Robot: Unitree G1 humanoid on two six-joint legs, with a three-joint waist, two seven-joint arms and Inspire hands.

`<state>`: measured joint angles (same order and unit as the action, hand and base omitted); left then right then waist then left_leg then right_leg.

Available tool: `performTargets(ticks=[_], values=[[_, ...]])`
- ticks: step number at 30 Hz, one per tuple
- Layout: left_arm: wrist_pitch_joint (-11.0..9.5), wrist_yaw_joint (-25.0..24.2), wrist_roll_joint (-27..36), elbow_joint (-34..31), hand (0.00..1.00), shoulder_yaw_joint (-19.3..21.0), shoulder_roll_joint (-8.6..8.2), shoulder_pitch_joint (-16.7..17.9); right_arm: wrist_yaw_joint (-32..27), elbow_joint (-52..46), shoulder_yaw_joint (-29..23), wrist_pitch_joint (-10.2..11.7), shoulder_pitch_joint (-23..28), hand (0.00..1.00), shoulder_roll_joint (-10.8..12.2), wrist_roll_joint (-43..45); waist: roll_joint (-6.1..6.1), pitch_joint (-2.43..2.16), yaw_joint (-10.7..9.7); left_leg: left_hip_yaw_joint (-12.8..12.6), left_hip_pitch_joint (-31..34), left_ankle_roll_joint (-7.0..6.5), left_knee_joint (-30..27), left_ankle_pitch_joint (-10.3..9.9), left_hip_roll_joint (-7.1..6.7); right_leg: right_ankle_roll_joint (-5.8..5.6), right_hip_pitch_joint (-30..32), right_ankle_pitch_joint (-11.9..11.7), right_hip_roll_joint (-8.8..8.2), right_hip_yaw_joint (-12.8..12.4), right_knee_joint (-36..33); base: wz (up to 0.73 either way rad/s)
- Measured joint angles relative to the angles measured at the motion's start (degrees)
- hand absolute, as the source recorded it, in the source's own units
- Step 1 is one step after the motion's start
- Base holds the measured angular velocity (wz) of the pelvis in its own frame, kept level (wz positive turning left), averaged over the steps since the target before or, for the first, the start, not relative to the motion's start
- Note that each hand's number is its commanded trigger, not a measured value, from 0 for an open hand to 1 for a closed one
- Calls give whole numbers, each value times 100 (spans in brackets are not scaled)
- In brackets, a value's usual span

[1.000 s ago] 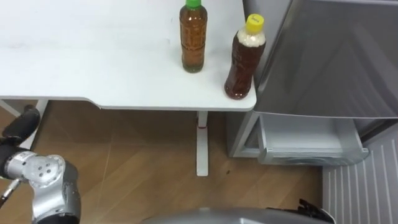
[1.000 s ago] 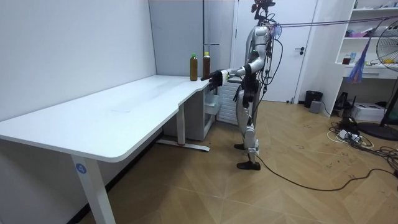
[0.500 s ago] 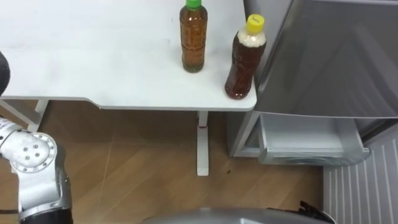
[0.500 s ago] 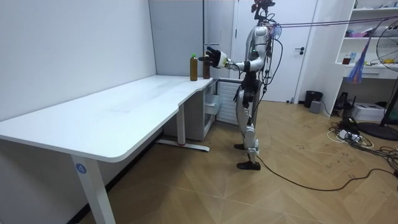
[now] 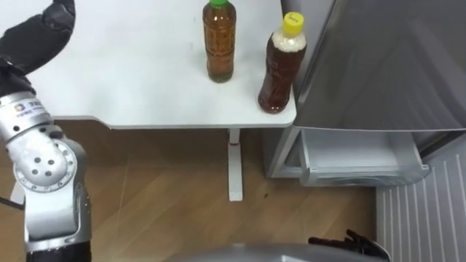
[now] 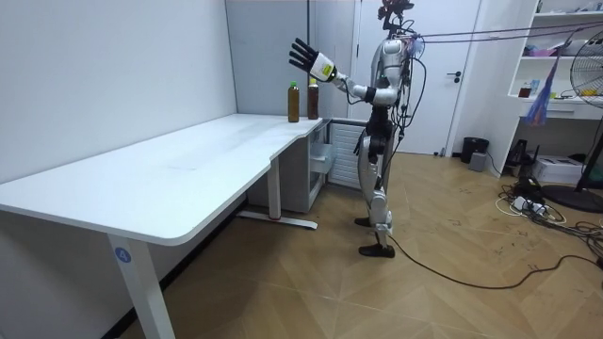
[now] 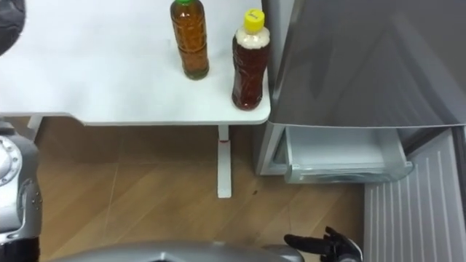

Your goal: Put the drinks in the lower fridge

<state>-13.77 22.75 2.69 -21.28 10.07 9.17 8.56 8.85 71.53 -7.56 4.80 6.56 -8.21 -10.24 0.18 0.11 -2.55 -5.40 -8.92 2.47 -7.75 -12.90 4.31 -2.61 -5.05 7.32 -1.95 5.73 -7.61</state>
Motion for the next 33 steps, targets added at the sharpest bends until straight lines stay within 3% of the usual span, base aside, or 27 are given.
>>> performTargets(ticks=[7,13,20,28,33], values=[[189,-1008,122,-184,0,-568,21,-348,54,57,12,73,-103,0,-4,113,14,30,-67,-56,26,0,0,0,0,2,47,3,5,-45,14,-3],[298,-1689,115,-196,0,-656,39,-589,57,293,18,113,-272,0,-7,110,28,29,-210,-68,21,0,-8,0,0,6,61,6,6,-56,-1,-1],[694,-2307,170,-196,0,-957,56,-591,52,476,192,132,-390,0,-11,52,-32,16,-218,-68,29,0,-38,1,0,10,83,15,5,-64,-26,0],[853,-2698,241,-195,0,-1515,74,-590,51,473,415,128,-440,0,-10,32,-91,21,-251,-97,34,0,-67,1,-1,10,90,15,7,-105,-27,0],[997,-3124,454,-194,0,-1600,73,-590,59,461,411,74,-444,0,-13,-37,-79,19,-252,-104,70,0,-62,1,3,11,124,14,12,-106,-29,0]])
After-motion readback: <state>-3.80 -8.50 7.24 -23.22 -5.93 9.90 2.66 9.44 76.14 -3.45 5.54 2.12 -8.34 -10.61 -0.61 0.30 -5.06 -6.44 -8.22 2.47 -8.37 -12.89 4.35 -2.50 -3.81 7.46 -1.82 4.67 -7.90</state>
